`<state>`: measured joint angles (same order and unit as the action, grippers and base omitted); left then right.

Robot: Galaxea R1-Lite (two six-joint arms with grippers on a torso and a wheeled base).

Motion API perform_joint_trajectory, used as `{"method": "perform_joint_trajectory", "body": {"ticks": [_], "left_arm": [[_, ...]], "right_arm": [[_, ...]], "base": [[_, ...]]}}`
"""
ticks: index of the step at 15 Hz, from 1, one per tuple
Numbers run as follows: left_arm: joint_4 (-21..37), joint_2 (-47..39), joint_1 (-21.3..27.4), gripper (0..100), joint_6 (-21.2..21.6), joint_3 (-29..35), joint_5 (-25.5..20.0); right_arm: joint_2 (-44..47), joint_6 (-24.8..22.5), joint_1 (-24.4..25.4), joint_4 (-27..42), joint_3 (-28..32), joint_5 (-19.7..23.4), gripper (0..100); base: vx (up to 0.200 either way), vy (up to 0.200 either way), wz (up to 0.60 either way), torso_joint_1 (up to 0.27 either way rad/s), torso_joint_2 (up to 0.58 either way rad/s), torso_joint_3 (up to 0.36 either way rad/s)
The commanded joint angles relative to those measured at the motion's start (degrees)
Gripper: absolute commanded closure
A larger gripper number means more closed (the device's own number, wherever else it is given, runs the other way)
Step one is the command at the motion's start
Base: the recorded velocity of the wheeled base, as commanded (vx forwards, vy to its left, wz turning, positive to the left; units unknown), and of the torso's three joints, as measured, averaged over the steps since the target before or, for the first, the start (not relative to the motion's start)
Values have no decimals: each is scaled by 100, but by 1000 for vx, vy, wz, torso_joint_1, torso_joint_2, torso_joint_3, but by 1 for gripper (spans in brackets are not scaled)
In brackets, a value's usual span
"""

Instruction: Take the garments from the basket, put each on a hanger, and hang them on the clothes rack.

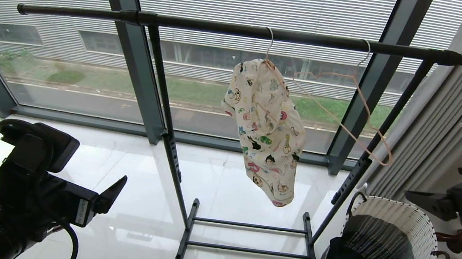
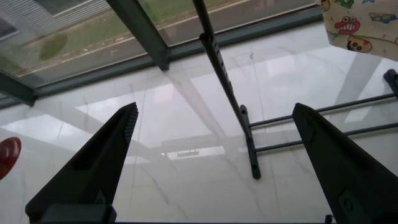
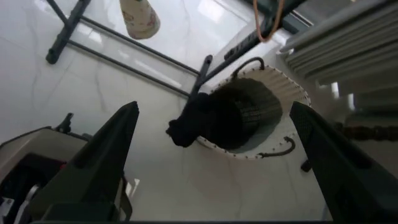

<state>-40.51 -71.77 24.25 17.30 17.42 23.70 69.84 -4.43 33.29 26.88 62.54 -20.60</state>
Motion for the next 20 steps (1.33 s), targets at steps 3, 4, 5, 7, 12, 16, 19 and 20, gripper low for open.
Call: {"method": "perform_joint_trajectory", "body": {"ticks": [3,4,5,7,12,16,19,20], "left_arm": [[-10,22,-289,0,-16,-2,3],[-1,172,-289,0,-16,-19,3],[-1,207,-289,0,-25,-37,3],[-1,251,-307,0,-16,-37,12],[-1,260,-579,0,-7,-19,12],[-1,268,-658,0,19,-46,12],[-1,268,-658,0,133,-160,3],[-1,268,-658,0,133,-160,3]], "right_arm": [[-928,-208,-543,10,-585,-216,0],[-1078,-208,-552,1,-761,-330,0],[-1130,-208,-552,1,-822,-330,0],[-1148,-208,-552,-16,-892,-322,0],[-1148,-234,-552,-25,-901,-322,0],[-1139,-401,-552,-34,-901,-313,0],[-1104,-463,-552,-43,-901,-313,0],[-1104,-463,-552,-43,-901,-313,0]], "base": [[-133,0,0,0,3,0],[0,0,0,-51,80,61],[0,0,0,-134,286,168],[0,0,0,-202,447,244],[0,0,0,-224,516,278],[0,0,0,-213,510,288],[0,0,0,-196,484,286],[0,0,0,-188,481,286]]}}
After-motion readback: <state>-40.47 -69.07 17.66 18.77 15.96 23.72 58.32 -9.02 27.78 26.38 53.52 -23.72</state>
